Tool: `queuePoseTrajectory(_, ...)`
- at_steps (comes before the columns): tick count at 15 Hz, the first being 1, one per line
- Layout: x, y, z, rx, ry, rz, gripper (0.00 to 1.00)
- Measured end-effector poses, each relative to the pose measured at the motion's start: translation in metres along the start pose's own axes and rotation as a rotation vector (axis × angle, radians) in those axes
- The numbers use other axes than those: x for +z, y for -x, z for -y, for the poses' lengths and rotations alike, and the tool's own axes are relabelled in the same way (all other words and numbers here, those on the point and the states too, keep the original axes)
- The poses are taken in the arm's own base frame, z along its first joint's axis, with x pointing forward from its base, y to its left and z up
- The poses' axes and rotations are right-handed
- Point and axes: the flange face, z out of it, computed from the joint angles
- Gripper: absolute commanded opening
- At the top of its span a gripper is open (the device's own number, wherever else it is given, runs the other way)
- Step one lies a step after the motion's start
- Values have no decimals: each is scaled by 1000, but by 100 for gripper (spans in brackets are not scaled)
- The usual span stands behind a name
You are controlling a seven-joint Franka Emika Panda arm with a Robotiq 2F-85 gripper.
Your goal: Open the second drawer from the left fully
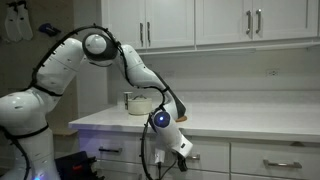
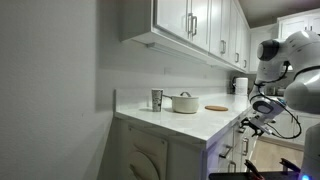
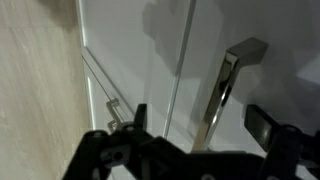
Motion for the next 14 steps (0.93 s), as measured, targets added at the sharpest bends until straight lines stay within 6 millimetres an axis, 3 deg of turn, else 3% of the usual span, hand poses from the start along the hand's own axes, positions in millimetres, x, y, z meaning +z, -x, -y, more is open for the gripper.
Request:
queuePoseTrajectory(7, 25, 9, -4, -63, 93, 29, 100)
queuePoseTrajectory(14, 26, 5, -4, -66, 105, 41, 100)
